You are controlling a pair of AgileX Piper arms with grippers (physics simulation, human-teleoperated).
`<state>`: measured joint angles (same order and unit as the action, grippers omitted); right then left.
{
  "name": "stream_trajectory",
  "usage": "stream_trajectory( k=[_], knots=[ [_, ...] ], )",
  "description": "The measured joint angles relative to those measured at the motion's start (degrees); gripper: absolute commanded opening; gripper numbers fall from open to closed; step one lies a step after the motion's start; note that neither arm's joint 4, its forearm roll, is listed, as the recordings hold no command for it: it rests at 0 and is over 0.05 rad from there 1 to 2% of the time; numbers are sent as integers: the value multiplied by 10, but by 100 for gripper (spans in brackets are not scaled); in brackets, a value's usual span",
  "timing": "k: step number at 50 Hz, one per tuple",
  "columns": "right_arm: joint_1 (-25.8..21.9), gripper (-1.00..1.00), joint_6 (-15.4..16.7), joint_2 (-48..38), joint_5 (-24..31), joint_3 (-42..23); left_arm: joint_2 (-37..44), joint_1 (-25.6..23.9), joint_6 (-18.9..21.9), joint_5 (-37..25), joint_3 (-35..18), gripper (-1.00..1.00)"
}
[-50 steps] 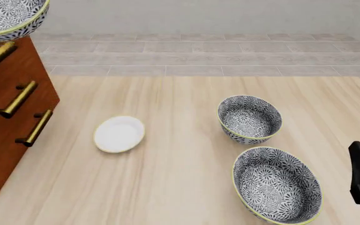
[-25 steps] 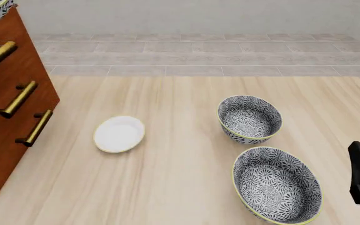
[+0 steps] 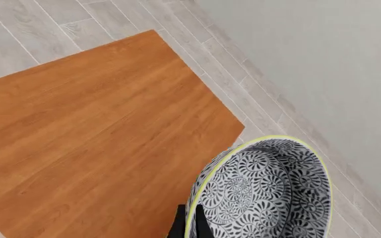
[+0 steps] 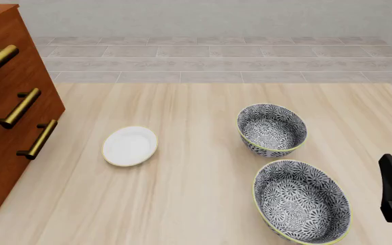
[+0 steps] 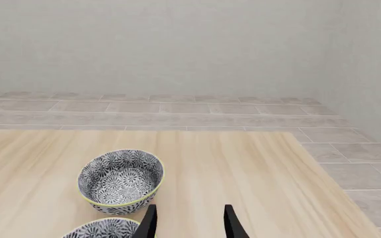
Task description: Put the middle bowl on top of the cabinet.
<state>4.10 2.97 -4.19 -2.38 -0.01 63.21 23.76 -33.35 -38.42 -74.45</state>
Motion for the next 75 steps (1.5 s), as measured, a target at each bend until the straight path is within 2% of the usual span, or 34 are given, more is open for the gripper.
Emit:
stream_trajectory(
  k=[36,75],
  knots=[
    [-1,100,0,-2,-1,0,30,66,-60,13,-1,-100],
    [-2,100,1,0,2,0,53,106,-93,15,7,-100]
  ],
)
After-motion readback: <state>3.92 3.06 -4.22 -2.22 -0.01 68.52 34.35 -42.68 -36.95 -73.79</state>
